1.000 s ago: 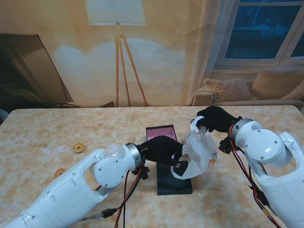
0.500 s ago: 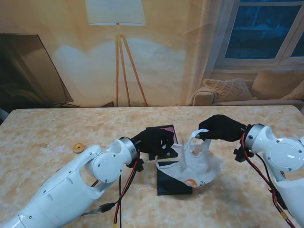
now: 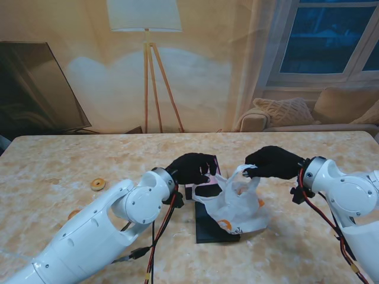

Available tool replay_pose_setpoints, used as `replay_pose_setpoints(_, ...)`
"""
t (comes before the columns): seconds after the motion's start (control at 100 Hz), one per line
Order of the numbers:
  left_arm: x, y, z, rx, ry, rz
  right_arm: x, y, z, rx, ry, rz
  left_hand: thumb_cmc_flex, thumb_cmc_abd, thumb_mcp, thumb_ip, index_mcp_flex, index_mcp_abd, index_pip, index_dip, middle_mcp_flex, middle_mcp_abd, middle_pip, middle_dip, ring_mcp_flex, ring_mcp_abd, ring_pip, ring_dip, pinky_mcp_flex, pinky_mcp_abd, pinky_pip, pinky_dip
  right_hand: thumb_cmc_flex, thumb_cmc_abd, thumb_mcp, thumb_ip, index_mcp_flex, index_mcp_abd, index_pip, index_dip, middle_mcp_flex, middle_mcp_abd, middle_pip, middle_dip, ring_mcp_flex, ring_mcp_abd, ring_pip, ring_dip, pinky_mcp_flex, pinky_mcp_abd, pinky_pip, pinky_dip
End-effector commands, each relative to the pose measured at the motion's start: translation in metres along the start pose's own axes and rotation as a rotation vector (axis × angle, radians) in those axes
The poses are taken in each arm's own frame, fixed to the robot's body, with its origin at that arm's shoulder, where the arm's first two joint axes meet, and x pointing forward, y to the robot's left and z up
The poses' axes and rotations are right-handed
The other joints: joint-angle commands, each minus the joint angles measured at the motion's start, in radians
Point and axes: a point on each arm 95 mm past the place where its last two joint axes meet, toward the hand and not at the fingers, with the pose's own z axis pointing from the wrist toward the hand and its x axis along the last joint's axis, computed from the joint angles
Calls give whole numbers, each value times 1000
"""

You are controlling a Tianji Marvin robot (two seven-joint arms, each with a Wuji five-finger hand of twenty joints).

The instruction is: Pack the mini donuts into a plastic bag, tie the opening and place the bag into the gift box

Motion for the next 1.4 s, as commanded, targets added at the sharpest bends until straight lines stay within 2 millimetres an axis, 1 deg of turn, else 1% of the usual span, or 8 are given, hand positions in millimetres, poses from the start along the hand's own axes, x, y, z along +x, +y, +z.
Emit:
replay_pose_setpoints(0.0, 6, 1, -1, -8, 35, -10, 1, -4, 1, 13, 2, -2, -36, 41, 0, 26, -18, 23, -135, -56, -139, 22, 25, -212, -125, 46, -75, -54, -112, 20, -48, 50, 64, 70, 61, 19, -46, -218, -18, -17, -5, -28, -2, 22, 18, -32, -6, 11, 4, -20, -6, 10)
replay_pose_setpoints(0.14, 10, -1, -11, 55, 82, 5, 1, -3, 3, 17, -10, 14, -152, 136, 68, 112, -30, 94, -366, -131, -262, 49, -99, -366, -350, 108, -248, -224, -291, 49, -154, 26, 70, 59, 61, 23, -40, -198, -11, -29, 2, -16, 7, 26, 20, -30, 3, 15, 8, -18, -1, 10)
replay_pose_setpoints(0.26, 14, -4, -24, 100, 123, 2, -1, -3, 7, 16, -18, 30, -163, 130, 83, 119, -40, 135, -459, -183, -296, 64, -137, -407, -410, 123, -310, -304, -326, 42, -214, -10, 72, 54, 67, 24, -36, -190, -8, -33, 2, -10, 11, 26, 21, -29, 9, 18, 4, -17, 1, 9)
replay_pose_setpoints(0.66, 23, 18, -28, 65, 120, -139, 0, -1, 7, 9, -1, 40, -97, 169, 76, 109, 17, 206, -463, -165, -170, 63, -34, -402, -237, 111, -176, -301, -88, -77, -96, -96, 63, 63, 70, 22, -38, -204, -6, -24, -2, -22, 16, 24, 19, -34, 10, 18, 5, -20, 2, 6)
replay_pose_setpoints(0.78, 22, 24, -23, 44, 84, -183, 1, -2, 6, 11, 9, 33, -36, 166, 34, 71, 27, 194, -435, -136, -142, 63, -21, -403, -206, 115, -156, -301, -56, -80, -74, -112, 64, 69, 71, 21, -39, -213, -7, -17, -3, -26, 14, 24, 21, -38, 9, 17, 10, -27, 0, 3)
replay_pose_setpoints(0.95, 24, 30, -16, -12, 78, -231, 0, -3, 6, 13, 19, 24, 72, 171, 3, 67, 56, 147, -385, -134, -73, 34, -52, -300, -171, 103, -147, -306, -38, -75, -57, -129, 79, 74, 82, 23, -54, -221, -9, -7, -5, -23, 9, 23, 29, -50, 4, 14, 18, -40, -6, -3)
replay_pose_setpoints(1.14, 24, 30, -7, -38, 80, -255, 0, -3, 8, 17, 21, 19, 265, 270, -194, 79, 64, 18, -212, -143, 32, -65, -121, -218, -136, 67, -165, -184, -81, -60, -56, -93, 94, 73, 101, 25, -63, -236, -6, 1, -8, -28, 3, 26, 33, -58, -1, 11, 27, -48, -12, -10)
replay_pose_setpoints(1.39, 20, 22, -1, -47, 116, -210, 0, -2, 8, 25, 23, 21, 251, 260, -191, 76, 130, -76, -102, -132, 89, -136, -130, -220, -207, 56, -218, -122, -190, -62, -138, -68, 89, 67, 118, 21, -60, -255, -9, 7, 3, -47, -9, 30, 39, -62, -10, 8, 27, -50, -15, -18)
